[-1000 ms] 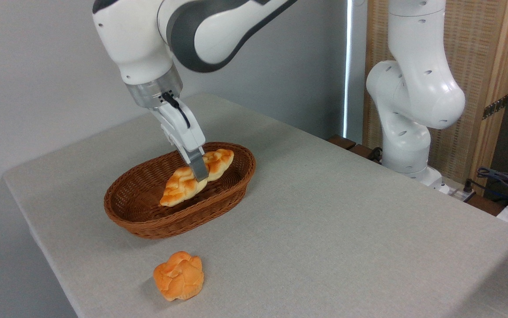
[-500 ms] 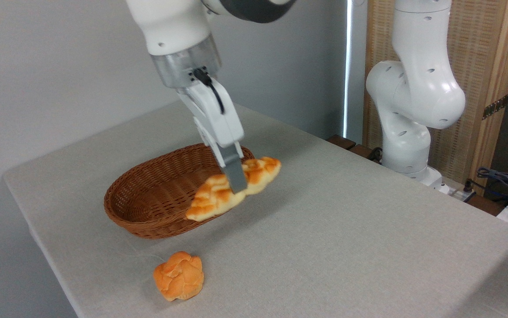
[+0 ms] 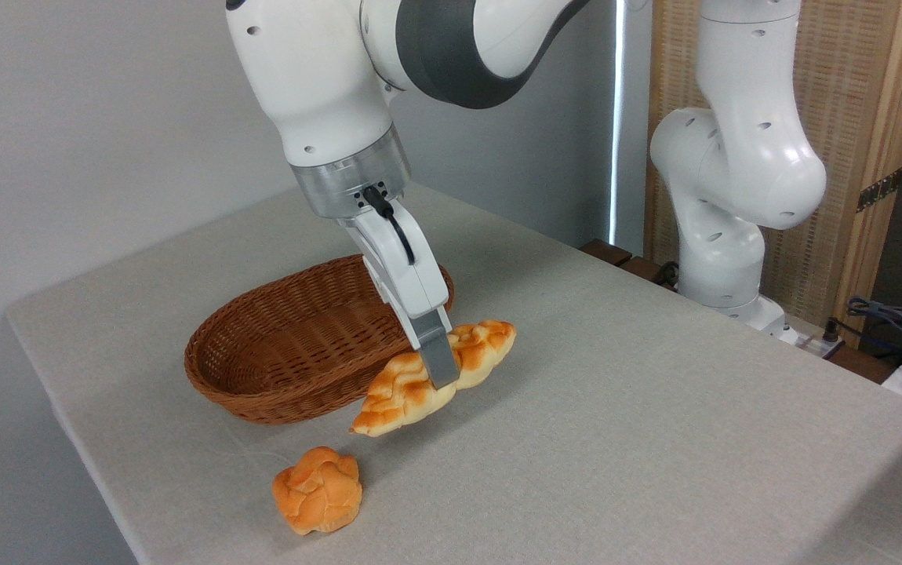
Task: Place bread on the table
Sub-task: 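Lower the braided bread onto the table beside the orange bun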
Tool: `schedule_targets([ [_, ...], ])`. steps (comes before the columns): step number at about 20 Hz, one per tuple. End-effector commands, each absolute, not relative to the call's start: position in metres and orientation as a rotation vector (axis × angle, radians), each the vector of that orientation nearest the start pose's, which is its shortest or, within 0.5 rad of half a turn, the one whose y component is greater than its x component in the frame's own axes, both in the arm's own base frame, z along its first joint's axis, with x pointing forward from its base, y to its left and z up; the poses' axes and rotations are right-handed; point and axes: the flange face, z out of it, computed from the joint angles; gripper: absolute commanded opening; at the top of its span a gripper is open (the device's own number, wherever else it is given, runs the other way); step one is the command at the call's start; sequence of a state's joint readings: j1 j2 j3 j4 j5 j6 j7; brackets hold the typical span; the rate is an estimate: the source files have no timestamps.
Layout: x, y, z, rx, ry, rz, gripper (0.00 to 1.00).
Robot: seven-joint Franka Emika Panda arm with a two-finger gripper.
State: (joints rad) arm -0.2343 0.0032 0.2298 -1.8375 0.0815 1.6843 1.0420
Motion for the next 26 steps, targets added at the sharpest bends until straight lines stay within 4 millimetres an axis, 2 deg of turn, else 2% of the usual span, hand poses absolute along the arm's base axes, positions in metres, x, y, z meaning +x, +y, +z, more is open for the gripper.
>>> schedule_targets([
  [1, 0.5418, 0.0069, 0.4994, -2.646, 1.579, 0.300, 0.72],
  [3, 0.5418, 0.0071, 0.5004, -2.634, 1.578, 0.303, 0.80],
  [5, 0.5416, 0.0071, 0.5003, -2.634, 1.579, 0.305, 0.96],
  [6, 0.5416, 0.0071, 0.5003, -2.637, 1.572, 0.305, 1.00],
  [26, 0.5434, 0.0047, 0.5053, -2.640, 1.572, 0.283, 1.00],
])
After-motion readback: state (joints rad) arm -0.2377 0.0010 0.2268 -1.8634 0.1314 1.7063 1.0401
